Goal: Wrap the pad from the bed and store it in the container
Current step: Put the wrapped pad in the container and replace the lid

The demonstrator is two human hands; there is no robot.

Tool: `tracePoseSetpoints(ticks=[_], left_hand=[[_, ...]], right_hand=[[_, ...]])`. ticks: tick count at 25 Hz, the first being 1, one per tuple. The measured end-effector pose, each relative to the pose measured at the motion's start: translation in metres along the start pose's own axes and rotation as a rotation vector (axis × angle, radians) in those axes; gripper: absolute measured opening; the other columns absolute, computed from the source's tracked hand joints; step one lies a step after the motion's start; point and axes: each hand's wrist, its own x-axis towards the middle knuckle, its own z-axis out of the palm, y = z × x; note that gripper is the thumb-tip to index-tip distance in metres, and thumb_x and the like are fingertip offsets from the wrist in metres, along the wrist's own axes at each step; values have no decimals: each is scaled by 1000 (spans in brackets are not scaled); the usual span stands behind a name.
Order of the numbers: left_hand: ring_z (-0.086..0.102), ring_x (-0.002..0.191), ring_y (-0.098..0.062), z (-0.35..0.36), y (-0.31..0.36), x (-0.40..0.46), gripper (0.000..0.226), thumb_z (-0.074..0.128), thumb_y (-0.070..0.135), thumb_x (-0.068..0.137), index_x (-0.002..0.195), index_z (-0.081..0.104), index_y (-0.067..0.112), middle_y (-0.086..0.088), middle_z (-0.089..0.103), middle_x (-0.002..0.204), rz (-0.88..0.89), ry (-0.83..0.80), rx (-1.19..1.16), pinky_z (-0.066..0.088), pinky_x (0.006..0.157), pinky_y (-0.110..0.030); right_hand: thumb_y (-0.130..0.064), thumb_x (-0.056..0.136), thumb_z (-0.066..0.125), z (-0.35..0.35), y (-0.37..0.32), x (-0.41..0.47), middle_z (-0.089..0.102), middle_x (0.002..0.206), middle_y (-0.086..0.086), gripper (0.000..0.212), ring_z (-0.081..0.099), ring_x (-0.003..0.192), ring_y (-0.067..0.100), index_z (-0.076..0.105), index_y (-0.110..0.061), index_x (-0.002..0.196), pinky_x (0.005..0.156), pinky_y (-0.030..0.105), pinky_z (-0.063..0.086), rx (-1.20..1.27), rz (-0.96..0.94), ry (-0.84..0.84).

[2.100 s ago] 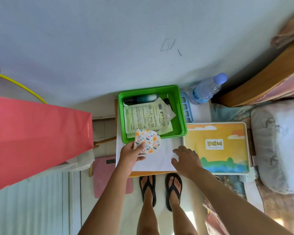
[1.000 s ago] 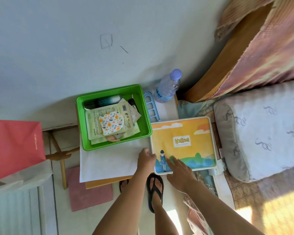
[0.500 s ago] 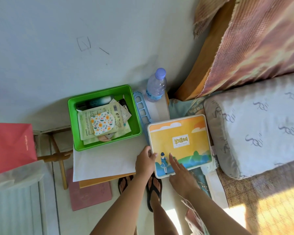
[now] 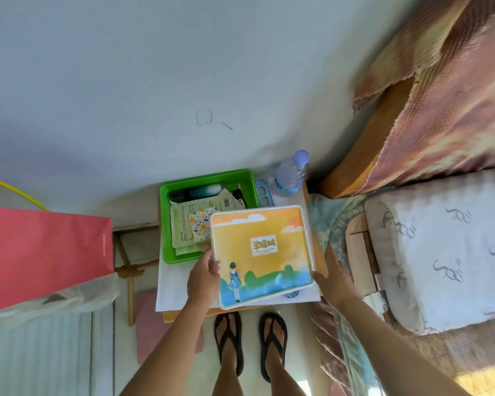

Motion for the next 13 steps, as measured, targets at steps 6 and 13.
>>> tracePoseSetpoints(ticks=[6,13], left_hand=[[59,100,-28,-67,-34,43,33,45,13,98,130,53,5,-19,64,120,-40,52,-112,47,84,-35],[60,99,-32,-84,-37,91,29,37,19,98,109,60,6,-15,66,106,46,240,508,45,84,-39]], right_hand=[[-1,93,43,32,-62,20,67,100,26,36,62,81,35,51,-6,128,77,49,50,426,125,-49],[-4,90,48,55,-114,42,64,105,19,23,59,92,36,62,-4,108,75,35,44,180,24,170]])
